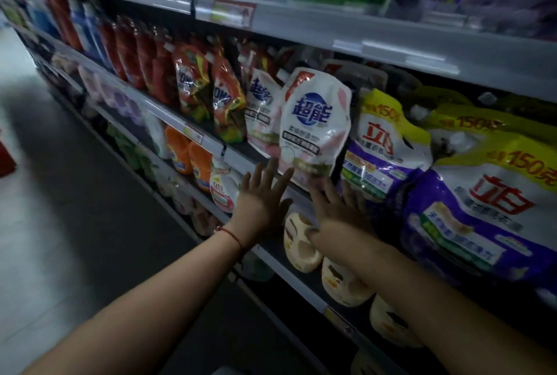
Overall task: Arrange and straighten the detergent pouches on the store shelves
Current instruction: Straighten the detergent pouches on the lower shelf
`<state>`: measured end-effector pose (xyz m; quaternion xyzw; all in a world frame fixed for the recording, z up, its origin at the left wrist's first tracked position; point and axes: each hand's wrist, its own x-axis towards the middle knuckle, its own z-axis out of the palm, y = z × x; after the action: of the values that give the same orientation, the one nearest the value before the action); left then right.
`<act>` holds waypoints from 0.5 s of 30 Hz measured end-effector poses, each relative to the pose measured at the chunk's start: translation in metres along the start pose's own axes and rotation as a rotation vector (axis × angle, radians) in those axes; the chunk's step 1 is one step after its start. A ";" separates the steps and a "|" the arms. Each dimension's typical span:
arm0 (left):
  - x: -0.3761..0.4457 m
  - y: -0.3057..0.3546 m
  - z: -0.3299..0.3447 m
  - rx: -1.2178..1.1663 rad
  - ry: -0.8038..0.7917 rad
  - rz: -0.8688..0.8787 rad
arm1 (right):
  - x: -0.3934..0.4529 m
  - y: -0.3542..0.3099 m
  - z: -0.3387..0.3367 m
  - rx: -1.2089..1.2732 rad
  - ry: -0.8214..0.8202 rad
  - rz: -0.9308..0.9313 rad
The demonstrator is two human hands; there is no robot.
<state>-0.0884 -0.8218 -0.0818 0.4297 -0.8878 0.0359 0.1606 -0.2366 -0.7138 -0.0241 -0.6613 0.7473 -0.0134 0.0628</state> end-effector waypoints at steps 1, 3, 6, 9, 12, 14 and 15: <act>0.003 -0.014 0.001 -0.009 0.003 0.005 | 0.010 -0.007 0.001 0.019 -0.010 0.017; 0.014 -0.042 0.001 -0.031 0.002 0.009 | 0.031 -0.023 0.001 0.031 -0.021 0.061; 0.040 -0.076 -0.001 -0.023 -0.057 0.003 | 0.060 -0.044 -0.001 0.009 -0.032 0.134; 0.066 -0.095 -0.003 -0.047 -0.168 -0.003 | 0.083 -0.060 0.000 0.044 -0.047 0.217; 0.088 -0.105 -0.003 -0.070 -0.184 0.037 | 0.100 -0.072 0.003 0.066 -0.055 0.297; 0.101 -0.111 0.003 -0.074 -0.159 0.057 | 0.108 -0.079 0.005 0.080 -0.048 0.345; 0.106 -0.113 0.007 -0.082 -0.145 0.062 | 0.111 -0.082 0.005 0.086 -0.045 0.362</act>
<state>-0.0635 -0.9736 -0.0632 0.3964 -0.9108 -0.0267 0.1121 -0.1683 -0.8337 -0.0295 -0.5131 0.8512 -0.0191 0.1089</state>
